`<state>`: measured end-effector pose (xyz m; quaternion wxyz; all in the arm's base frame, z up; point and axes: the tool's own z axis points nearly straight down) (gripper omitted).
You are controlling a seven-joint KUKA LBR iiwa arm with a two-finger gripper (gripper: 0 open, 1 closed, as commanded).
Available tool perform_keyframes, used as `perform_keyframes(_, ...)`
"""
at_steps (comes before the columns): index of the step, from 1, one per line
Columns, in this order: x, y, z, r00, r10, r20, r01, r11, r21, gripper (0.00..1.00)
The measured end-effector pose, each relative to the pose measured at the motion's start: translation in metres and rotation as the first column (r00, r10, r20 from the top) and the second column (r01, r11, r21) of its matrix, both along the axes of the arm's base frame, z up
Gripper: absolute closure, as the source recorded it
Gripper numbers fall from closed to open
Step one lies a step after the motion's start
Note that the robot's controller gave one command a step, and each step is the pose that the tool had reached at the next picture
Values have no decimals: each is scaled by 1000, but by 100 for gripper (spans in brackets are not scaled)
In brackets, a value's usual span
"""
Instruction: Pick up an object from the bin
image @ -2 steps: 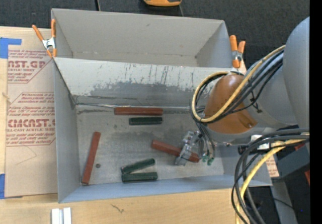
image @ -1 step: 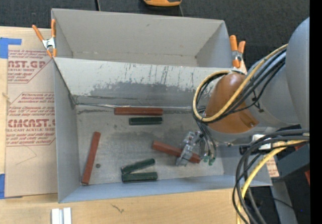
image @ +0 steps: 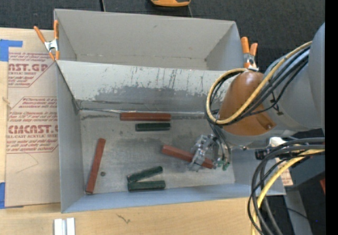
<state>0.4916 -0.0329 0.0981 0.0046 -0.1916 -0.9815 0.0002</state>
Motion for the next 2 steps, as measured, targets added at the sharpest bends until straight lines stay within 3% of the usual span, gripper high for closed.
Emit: perform_keyframes(2, 1, 0, 34, 1000, 0, 9, 0, 1000, -1, 100)
